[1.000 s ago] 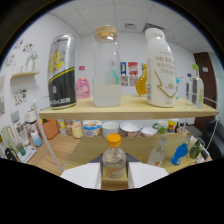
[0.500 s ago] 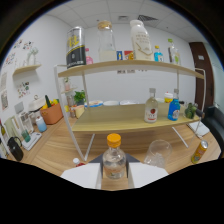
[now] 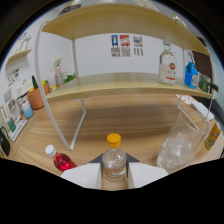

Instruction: Make me a cup of Vodka Sunrise.

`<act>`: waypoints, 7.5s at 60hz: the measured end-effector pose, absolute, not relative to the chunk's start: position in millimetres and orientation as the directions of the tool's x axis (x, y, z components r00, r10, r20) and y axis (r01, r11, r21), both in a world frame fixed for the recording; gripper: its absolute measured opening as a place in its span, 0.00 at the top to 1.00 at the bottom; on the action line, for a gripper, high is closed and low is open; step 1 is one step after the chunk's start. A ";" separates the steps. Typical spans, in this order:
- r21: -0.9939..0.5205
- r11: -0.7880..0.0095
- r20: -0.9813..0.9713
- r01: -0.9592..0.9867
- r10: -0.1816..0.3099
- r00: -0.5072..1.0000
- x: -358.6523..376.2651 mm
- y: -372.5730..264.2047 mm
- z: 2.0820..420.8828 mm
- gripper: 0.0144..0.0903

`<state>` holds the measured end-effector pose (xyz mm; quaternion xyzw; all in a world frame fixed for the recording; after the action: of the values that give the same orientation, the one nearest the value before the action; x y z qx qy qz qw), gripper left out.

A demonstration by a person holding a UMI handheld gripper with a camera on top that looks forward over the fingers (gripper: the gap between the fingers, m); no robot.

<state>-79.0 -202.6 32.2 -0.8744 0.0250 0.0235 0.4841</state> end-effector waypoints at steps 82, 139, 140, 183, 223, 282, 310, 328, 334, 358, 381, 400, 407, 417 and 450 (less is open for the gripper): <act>-0.907 -0.419 0.007 -0.028 -0.081 0.997 28.3 -357.4 166.9 0.05; -0.984 -0.174 -0.041 -0.040 0.002 0.999 122.9 -108.0 368.9 0.36; -0.983 -0.177 -0.045 -0.044 -0.001 0.999 121.7 -106.9 366.6 0.40; -0.989 -0.130 -0.065 -0.069 -0.030 0.997 125.9 -195.4 372.4 0.72; -0.874 -0.405 0.293 0.269 0.002 0.956 124.5 -218.4 169.2 0.72; 0.462 0.051 0.854 0.885 0.244 -0.460 96.1 -185.7 179.8 0.72; -0.780 -0.107 0.602 0.617 0.145 0.785 100.7 -207.9 258.6 0.72; -0.945 -0.325 0.026 0.040 0.048 0.999 143.0 -202.6 145.8 0.72; -0.920 -0.392 -0.028 -0.023 0.009 1.000 154.6 -198.5 103.3 0.72; -0.853 -0.519 -0.050 -0.048 -0.010 0.999 159.6 -194.4 25.5 0.72; -0.842 -0.540 0.008 0.006 0.000 1.000 159.3 -206.2 19.6 0.70; -0.825 -0.565 0.026 -0.008 -0.053 0.998 166.4 -230.6 43.2 0.17; -0.840 -0.542 0.060 0.028 -0.042 0.997 158.8 -245.6 79.6 0.06; -0.838 -0.543 0.093 0.056 -0.042 0.995 135.6 -283.3 121.8 0.06; -0.835 -0.550 0.057 0.017 -0.056 0.997 54.6 -344.1 156.1 0.06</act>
<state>54.6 -344.1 156.1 -0.8795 0.0110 -0.0382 0.4742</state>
